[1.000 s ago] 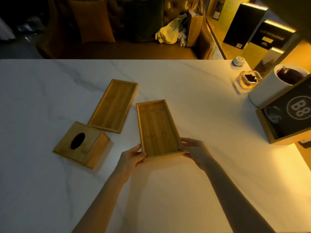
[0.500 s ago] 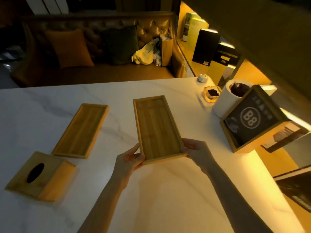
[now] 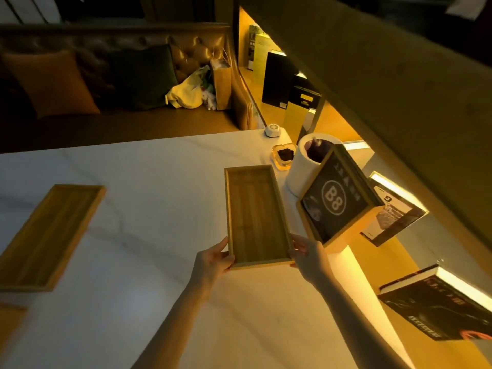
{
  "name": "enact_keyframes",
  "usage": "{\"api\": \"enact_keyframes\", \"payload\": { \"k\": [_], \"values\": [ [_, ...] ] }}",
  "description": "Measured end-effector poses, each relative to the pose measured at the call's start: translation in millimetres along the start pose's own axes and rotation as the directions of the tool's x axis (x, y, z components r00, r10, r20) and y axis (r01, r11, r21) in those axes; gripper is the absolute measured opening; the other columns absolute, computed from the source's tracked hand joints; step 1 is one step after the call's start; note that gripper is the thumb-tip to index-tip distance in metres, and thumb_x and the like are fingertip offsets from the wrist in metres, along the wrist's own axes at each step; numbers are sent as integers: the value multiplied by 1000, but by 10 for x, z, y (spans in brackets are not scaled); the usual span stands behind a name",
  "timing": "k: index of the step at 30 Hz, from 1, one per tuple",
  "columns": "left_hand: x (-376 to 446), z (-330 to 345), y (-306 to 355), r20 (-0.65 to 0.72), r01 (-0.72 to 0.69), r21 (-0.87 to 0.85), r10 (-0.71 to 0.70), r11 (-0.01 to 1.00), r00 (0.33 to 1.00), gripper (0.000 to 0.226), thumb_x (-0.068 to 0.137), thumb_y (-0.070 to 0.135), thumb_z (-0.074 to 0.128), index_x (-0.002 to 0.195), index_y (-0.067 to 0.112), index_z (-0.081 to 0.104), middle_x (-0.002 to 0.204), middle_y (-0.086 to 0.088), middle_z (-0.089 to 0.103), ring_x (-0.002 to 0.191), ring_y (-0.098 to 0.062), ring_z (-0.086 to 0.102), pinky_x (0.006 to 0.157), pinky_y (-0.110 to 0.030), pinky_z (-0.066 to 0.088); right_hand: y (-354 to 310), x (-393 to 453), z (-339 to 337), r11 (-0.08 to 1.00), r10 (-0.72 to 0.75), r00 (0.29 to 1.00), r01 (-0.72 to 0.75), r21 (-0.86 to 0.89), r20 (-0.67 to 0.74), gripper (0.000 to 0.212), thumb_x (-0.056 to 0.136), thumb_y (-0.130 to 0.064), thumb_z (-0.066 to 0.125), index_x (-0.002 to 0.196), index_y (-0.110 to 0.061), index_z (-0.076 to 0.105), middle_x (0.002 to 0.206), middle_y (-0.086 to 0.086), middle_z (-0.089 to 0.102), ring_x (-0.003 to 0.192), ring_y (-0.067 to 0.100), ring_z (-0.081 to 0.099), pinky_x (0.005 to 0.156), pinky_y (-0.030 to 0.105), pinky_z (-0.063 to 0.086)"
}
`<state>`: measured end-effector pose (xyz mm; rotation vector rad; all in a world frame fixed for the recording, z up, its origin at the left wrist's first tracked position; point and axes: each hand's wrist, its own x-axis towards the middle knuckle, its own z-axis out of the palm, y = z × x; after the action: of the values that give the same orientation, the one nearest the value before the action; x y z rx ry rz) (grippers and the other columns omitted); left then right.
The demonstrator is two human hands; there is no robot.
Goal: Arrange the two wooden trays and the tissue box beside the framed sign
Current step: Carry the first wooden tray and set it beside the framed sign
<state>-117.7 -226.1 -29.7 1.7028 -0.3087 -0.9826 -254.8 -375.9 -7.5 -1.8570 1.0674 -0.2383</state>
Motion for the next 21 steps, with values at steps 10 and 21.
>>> {"api": "enact_keyframes", "payload": {
  "k": [10, 21],
  "values": [
    [425, 377, -42, 9, 42, 103, -43, 994, 999, 44, 84, 3, 54, 126, 14, 46, 116, -16, 64, 104, -30, 62, 98, -46, 47, 428, 335, -82, 997, 76, 995, -77, -28, -62, 35, 90, 0, 47, 123, -6, 55, 120, 11, 59, 109, 31, 57, 85, 49, 55],
    [631, 426, -105, -27, 113, 106, -111, 988, 993, 47, 82, 1, 57, 127, 12, 45, 116, -16, 63, 103, -28, 61, 99, -43, 46, 639, 537, 6, 995, 87, 993, -91, -51, -83, 36, 89, 3, 47, 124, -4, 53, 121, 13, 60, 107, 32, 59, 85, 47, 55]
  ]
}}
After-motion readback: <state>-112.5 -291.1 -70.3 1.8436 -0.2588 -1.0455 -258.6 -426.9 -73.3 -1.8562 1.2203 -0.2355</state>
